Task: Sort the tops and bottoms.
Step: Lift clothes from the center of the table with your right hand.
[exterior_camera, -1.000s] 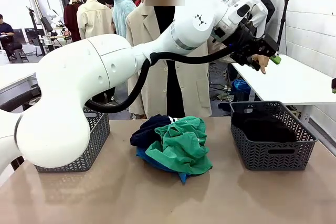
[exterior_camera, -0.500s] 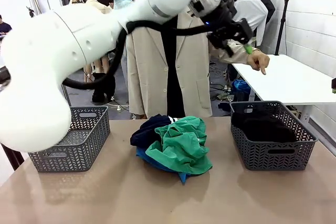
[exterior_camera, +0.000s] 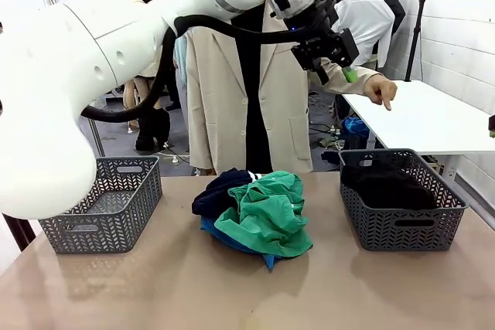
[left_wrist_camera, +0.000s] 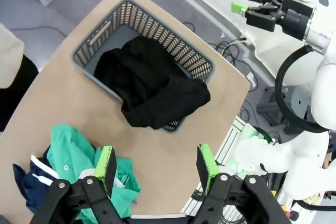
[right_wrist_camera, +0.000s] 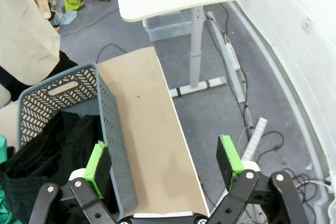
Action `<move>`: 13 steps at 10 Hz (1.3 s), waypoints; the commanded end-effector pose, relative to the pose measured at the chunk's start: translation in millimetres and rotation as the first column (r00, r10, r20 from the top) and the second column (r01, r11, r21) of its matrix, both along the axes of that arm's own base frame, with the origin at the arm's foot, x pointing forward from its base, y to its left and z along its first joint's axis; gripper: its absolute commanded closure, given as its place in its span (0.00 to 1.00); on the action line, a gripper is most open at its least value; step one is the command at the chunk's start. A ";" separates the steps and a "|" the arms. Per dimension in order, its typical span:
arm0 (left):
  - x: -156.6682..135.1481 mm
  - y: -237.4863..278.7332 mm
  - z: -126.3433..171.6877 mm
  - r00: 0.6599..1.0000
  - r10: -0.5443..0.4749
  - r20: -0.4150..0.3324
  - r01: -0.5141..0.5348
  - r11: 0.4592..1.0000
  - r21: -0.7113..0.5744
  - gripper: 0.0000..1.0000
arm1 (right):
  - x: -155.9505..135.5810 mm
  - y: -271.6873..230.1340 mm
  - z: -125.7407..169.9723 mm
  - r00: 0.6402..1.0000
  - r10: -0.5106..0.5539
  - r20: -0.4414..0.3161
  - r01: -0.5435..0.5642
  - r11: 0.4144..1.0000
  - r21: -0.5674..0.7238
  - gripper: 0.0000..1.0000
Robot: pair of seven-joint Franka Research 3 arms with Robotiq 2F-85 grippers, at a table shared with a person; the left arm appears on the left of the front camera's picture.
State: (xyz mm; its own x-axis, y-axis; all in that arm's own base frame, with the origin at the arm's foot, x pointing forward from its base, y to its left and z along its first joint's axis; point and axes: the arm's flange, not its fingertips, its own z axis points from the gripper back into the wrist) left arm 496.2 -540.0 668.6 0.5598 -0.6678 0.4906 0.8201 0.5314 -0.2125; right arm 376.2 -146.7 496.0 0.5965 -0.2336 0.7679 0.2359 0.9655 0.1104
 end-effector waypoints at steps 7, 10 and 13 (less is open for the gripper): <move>-16.6 195.7 -6.5 0.911 0.376 0.171 -0.388 0.921 0.042 0.21 | -0.4 0.1 -0.7 1.000 -0.001 -0.005 0.001 1.000 0.012 0.00; -74.8 345.5 -66.4 0.666 0.715 0.215 -0.724 0.688 -0.045 0.21 | -0.4 0.1 -0.7 1.000 -0.001 -0.005 0.001 1.000 0.012 0.00; -139.5 435.9 -158.4 0.395 0.832 0.390 -0.917 0.384 0.110 0.21 | -0.4 0.1 -0.7 1.000 -0.001 -0.005 0.001 1.000 0.012 0.00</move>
State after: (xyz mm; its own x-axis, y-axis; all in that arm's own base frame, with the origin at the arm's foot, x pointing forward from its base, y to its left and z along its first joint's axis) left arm 551.7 -212.7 709.8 0.7876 -0.0107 0.6162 -0.0377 0.9971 0.0656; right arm 375.9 -147.3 496.1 0.5964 -0.2344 0.7677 0.2375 0.9651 0.1102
